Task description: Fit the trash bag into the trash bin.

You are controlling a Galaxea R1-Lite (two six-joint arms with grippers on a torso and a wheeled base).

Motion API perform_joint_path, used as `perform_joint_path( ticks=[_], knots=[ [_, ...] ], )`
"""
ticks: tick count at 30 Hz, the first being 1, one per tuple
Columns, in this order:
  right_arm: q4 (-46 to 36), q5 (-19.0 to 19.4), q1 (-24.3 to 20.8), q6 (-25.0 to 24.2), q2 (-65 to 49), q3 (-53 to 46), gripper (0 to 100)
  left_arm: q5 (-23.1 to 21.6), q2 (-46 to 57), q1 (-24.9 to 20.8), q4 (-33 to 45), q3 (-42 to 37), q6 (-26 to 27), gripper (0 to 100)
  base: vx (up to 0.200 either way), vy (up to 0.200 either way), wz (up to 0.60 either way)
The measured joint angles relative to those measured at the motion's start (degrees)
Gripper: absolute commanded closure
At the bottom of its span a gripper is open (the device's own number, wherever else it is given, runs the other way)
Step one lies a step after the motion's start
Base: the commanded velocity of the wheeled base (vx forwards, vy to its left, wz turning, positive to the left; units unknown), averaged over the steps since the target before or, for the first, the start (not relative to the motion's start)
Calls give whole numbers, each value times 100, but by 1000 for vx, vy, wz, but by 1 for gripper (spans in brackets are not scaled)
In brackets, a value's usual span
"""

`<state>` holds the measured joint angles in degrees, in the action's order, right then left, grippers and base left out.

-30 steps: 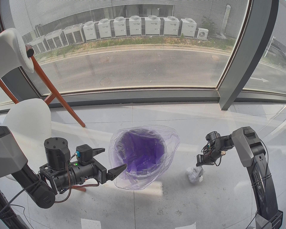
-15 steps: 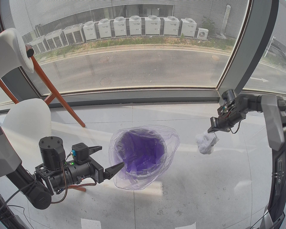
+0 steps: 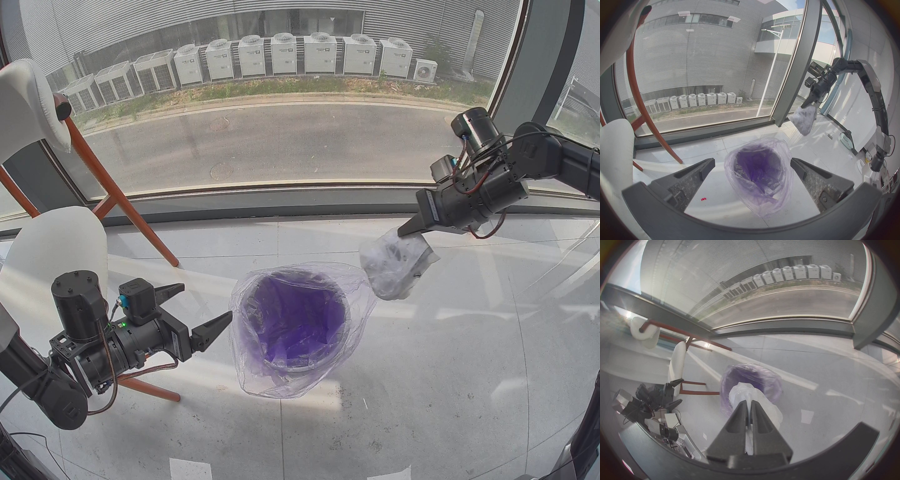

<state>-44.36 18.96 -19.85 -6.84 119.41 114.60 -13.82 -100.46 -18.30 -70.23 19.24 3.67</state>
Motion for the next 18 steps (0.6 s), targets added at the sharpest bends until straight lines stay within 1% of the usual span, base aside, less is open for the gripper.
perform_joint_path(
  ticks=[2, 5, 10, 12, 14, 18],
  knots=[
    [156, -5, -195, 0, 60, -2, 100, 0, 51, 74, -2, 60, -1, 0, 0, 0, 0],
    [622, -22, -390, -5, 234, 0, 100, 0, 94, 141, -2, 155, -1, 0, 0, 0, 0],
    [1664, -49, -586, -11, 579, -2, 100, 1, 134, 182, -5, 232, -1, 0, 0, 0, 0],
    [1937, -56, -650, -16, 700, -2, 100, 4, 143, 193, -5, 236, 0, 0, 0, 0, 0],
    [2102, -67, -735, -18, 820, -2, 100, 9, 154, 196, -5, 212, 5, 0, 0, 0, 0],
    [2150, -67, -829, -51, 967, -2, 100, 12, 173, 204, -6, 168, 10, 0, 0, 0, 0]
  ],
)
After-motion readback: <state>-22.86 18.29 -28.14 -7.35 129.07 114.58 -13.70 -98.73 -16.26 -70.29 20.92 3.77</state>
